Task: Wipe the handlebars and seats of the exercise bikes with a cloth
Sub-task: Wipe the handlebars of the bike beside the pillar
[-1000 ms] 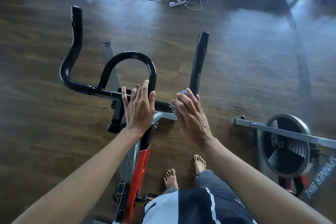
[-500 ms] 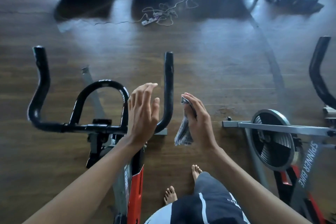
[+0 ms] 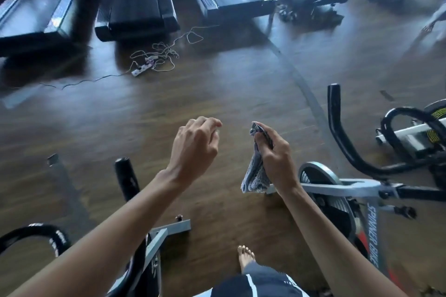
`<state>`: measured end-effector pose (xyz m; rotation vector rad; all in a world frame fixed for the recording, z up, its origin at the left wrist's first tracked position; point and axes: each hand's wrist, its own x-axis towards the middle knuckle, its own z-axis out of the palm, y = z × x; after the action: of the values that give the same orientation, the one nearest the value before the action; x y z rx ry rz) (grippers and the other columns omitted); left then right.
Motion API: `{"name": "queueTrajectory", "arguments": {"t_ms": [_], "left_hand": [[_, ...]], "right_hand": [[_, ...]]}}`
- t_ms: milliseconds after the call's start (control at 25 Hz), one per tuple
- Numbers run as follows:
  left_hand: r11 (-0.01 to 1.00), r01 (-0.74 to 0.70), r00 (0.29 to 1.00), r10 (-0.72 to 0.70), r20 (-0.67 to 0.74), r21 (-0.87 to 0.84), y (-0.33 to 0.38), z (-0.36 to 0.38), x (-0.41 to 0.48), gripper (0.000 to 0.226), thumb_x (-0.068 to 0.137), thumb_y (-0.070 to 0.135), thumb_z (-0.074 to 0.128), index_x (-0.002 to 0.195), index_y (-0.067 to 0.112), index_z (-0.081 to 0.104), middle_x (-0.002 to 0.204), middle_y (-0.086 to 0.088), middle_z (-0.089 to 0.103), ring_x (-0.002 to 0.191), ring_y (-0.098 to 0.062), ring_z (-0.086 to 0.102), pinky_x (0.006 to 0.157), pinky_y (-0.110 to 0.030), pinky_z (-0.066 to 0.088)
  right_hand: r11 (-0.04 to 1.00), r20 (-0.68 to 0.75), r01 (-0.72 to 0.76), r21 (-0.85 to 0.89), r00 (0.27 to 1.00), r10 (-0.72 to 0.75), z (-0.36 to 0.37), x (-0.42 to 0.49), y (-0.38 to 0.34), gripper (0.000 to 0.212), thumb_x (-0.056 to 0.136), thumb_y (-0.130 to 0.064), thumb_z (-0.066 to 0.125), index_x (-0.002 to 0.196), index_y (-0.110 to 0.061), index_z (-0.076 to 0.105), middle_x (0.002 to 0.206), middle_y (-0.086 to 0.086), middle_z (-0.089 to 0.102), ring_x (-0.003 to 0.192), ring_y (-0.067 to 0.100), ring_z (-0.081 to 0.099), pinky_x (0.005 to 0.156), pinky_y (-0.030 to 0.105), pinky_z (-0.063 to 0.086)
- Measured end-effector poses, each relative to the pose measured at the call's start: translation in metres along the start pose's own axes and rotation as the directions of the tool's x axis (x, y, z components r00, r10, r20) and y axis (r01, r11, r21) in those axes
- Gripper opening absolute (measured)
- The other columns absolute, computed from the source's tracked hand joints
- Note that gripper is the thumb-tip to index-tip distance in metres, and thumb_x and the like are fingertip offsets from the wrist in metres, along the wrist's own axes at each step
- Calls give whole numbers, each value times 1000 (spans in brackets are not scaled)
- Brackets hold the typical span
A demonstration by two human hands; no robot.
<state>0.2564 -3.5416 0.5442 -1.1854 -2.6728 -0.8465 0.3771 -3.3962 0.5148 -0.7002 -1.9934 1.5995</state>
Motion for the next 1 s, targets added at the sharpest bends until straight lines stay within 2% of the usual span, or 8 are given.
{"name": "queueTrajectory", "arguments": {"t_ms": [120, 280, 400, 600, 720, 800, 920, 1000], "left_hand": [[999, 39, 999, -39, 13, 20, -3, 7, 56, 22, 92, 19, 58, 111, 20, 67, 112, -1, 69, 105, -26, 61, 92, -42, 48], [992, 123, 992, -123, 11, 30, -37, 2, 117, 23, 93, 22, 58, 115, 21, 66, 115, -2, 68, 110, -26, 60, 94, -42, 48], [980, 193, 981, -192, -25, 42, -84, -5, 151, 23, 94, 23, 57, 116, 21, 65, 113, -2, 68, 108, -26, 61, 91, -39, 48], [924, 381, 920, -378, -108, 13, -187, -25, 190, 22, 95, 23, 56, 115, 22, 65, 110, 1, 68, 104, -22, 61, 87, -38, 50], [859, 511, 842, -504, -192, -15, -249, -54, 198, 21, 94, 21, 58, 113, 22, 67, 107, 1, 68, 103, -22, 62, 86, -37, 50], [798, 602, 765, -587, -264, -28, -284, -79, 188, 21, 94, 20, 59, 113, 22, 67, 108, 1, 69, 103, -21, 62, 87, -37, 50], [650, 757, 585, -717, -378, -63, -327, -118, 153, 21, 94, 19, 59, 113, 22, 67, 108, 2, 68, 103, -19, 62, 89, -37, 50], [536, 840, 443, -770, -460, -89, -347, -138, 124, 21, 94, 19, 59, 113, 22, 68, 107, 2, 68, 103, -19, 61, 90, -37, 49]], "right_hand": [[1000, 9, -5, 7, 1000, 5, -9, 58, 0, 30, 102, -16, 54, 130, -13, 63, 117, 3, 69, 104, 8, 63, 93, 21, 47], [999, 82, -14, 35, 997, 11, 13, 134, -5, 27, 102, -16, 55, 127, -15, 65, 106, -4, 69, 92, 3, 61, 89, 23, 48], [1000, 163, 0, 26, 987, -5, 55, 186, -11, 28, 102, -14, 55, 127, -18, 65, 107, -3, 70, 90, 1, 62, 87, 18, 48], [999, 347, 31, 19, 937, -35, 165, 267, -25, 27, 101, -11, 55, 123, -21, 66, 95, -11, 66, 80, -5, 58, 82, 15, 45], [999, 478, 50, 15, 877, -51, 248, 304, -40, 26, 101, -12, 56, 122, -19, 68, 91, -17, 64, 82, -5, 56, 86, 20, 44], [997, 586, 79, 15, 807, -73, 306, 317, -54, 25, 101, -15, 56, 123, -18, 68, 96, -15, 66, 89, -2, 58, 90, 22, 45], [993, 747, 109, 49, 656, -109, 392, 314, -75, 25, 101, -17, 56, 123, -20, 68, 100, -13, 68, 92, -1, 60, 91, 21, 46], [991, 845, 114, 68, 521, -118, 445, 304, -85, 25, 101, -17, 56, 122, -22, 68, 102, -11, 70, 91, -2, 61, 90, 18, 46]]}}
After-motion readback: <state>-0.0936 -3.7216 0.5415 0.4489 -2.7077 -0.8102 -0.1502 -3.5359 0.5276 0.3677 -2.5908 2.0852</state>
